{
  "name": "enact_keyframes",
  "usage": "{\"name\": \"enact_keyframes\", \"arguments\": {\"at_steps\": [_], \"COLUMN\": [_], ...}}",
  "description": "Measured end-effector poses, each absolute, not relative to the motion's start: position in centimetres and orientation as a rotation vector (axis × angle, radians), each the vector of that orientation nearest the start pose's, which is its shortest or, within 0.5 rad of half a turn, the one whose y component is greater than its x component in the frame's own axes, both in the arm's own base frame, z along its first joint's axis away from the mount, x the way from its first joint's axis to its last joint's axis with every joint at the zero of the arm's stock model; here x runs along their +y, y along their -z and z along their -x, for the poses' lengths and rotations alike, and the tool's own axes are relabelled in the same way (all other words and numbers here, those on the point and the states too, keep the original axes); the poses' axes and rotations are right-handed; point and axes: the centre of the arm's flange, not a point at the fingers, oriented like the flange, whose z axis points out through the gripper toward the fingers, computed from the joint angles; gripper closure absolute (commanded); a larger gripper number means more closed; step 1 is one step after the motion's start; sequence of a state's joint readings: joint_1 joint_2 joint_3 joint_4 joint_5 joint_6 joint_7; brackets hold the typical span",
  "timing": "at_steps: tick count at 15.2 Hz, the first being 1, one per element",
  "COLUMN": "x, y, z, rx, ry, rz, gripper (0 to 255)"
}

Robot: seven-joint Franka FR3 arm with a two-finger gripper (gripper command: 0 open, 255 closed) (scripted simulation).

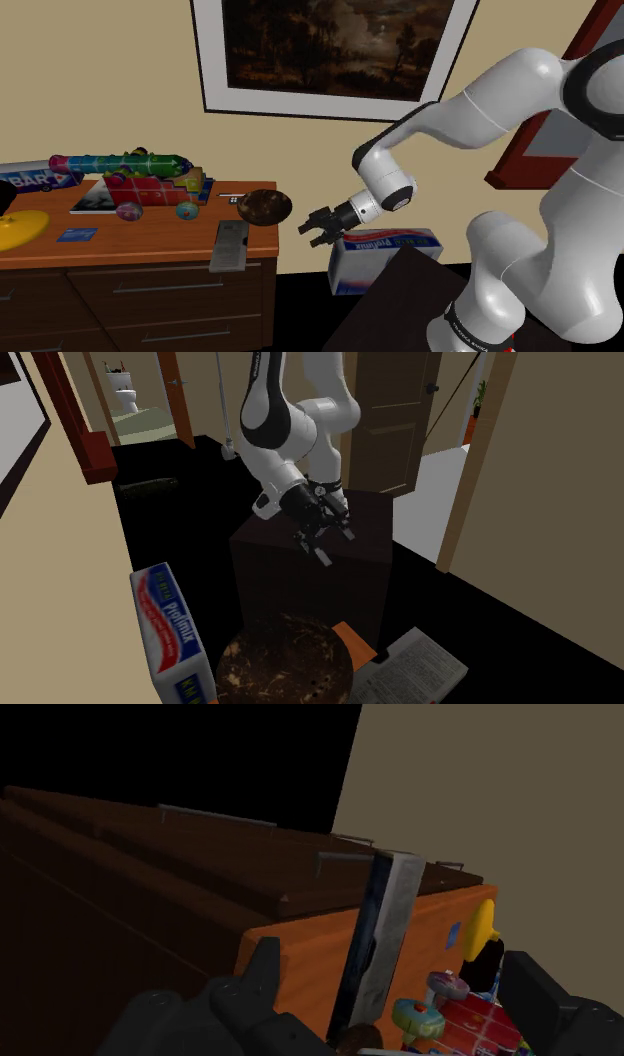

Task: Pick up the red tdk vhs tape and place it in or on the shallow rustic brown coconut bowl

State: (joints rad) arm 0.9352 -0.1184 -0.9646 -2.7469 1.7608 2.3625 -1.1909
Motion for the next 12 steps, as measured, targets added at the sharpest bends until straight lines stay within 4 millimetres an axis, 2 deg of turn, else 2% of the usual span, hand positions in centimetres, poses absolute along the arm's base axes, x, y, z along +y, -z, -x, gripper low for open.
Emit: {"name": "enact_keyframes", "arguments": {"at_steps": [2,7,12], "x": [2.2,6.0,10.1], "y": [-19.7,-13.8,-9.3], "z": [-38.1,-41.1,-44.2], "rx": [0.478,0.515,0.55], "ry": [0.435,0.486,0.517], "rz": [2.015,1.819,1.639], "gripper": [0,0,0]}}
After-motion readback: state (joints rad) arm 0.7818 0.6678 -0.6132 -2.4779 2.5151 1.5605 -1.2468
